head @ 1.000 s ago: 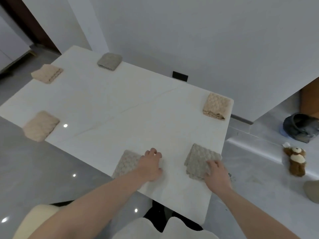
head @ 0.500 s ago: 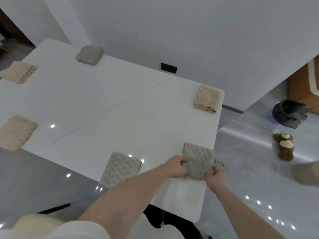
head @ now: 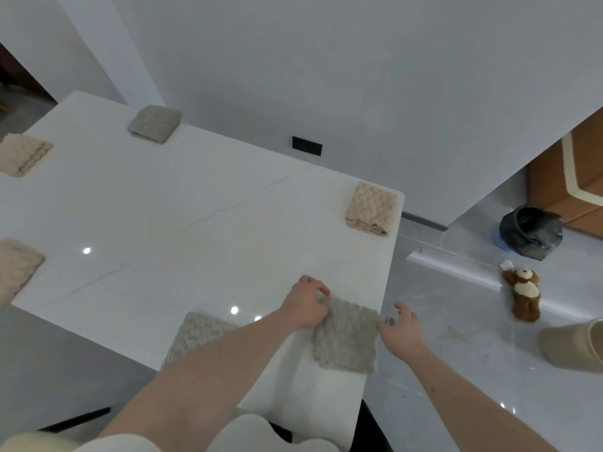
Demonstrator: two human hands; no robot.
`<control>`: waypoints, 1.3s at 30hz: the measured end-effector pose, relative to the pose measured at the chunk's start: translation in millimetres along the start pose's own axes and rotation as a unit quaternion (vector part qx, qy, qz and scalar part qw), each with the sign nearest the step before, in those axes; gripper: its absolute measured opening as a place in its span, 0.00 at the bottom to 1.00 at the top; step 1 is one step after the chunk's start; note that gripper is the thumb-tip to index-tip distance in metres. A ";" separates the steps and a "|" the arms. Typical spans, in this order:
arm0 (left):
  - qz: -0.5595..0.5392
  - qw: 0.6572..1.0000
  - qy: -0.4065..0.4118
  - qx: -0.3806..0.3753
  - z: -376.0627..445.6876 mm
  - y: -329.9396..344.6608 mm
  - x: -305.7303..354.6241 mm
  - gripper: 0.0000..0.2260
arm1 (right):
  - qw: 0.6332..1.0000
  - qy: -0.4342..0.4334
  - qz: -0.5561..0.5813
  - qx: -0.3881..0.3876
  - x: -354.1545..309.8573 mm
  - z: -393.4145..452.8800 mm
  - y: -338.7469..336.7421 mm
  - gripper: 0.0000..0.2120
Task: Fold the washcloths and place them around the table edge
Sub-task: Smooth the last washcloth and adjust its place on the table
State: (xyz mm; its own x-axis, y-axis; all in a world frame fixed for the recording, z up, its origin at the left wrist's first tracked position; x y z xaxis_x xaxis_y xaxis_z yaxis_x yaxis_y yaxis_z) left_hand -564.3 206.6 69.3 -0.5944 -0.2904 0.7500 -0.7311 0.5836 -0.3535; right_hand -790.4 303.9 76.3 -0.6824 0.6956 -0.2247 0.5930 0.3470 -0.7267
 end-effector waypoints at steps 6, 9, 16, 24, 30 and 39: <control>-0.062 0.996 -0.024 0.058 57.1 -16.3 50.4 0.16 | 0.997 -0.074 -0.023 -0.004 -42.4 72.4 -73.1 0.35; -0.078 0.994 -0.036 0.066 91.3 -17.0 71.3 0.17 | 0.995 -0.096 -0.017 -0.002 -64.5 108.1 -102.6 0.35; -0.173 0.979 -0.059 0.094 166.5 -10.1 104.3 0.17 | 0.990 -0.123 0.062 -0.013 -94.8 176.5 -131.5 0.33; -0.297 0.949 -0.081 0.060 208.7 10.9 112.6 0.18 | 0.983 -0.114 0.117 -0.078 -109.8 208.3 -123.9 0.24; -0.302 0.940 -0.030 0.153 202.0 -17.3 120.7 0.10 | 0.977 -0.154 0.134 -0.067 -138.6 204.7 -128.4 0.27; -0.133 0.961 -0.044 0.239 189.1 -119.1 94.3 0.22 | 0.958 -0.220 0.124 -0.133 -237.3 196.2 -98.3 0.37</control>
State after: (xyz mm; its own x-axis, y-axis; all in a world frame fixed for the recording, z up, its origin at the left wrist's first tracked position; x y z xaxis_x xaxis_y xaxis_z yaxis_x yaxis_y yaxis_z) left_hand -596.7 -33.7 76.4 -0.3765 -0.4564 0.8062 -0.9186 0.0714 -0.3886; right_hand -770.6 -18.7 73.7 -0.5852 0.4659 -0.6637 0.8088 0.3941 -0.4365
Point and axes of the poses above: each hand's wrist, its own z-axis towards the middle knuckle, its own y-axis out of the palm, x = y × z, the point moved 3 cm from there along z, towards the middle knuckle, and after that the axes turned 14 degrees about -z, right-handed, at the moved point
